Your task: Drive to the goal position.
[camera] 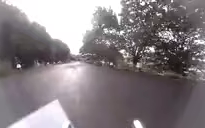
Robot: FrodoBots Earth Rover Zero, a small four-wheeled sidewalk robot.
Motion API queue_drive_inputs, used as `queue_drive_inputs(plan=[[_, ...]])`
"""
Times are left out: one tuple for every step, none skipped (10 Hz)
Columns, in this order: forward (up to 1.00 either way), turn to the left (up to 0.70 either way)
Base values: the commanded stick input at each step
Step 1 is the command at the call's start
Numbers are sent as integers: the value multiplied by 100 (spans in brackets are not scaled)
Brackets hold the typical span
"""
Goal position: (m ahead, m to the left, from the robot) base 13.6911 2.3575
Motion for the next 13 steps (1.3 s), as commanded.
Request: queue_drive_inputs(plan=[[100, -40], [100, -28], [100, -6], [100, 0], [100, 0], [100, 0], [100, 0], [100, 0], [100, 0], [100, 0], [100, 0], [100, 40], [100, 40]])
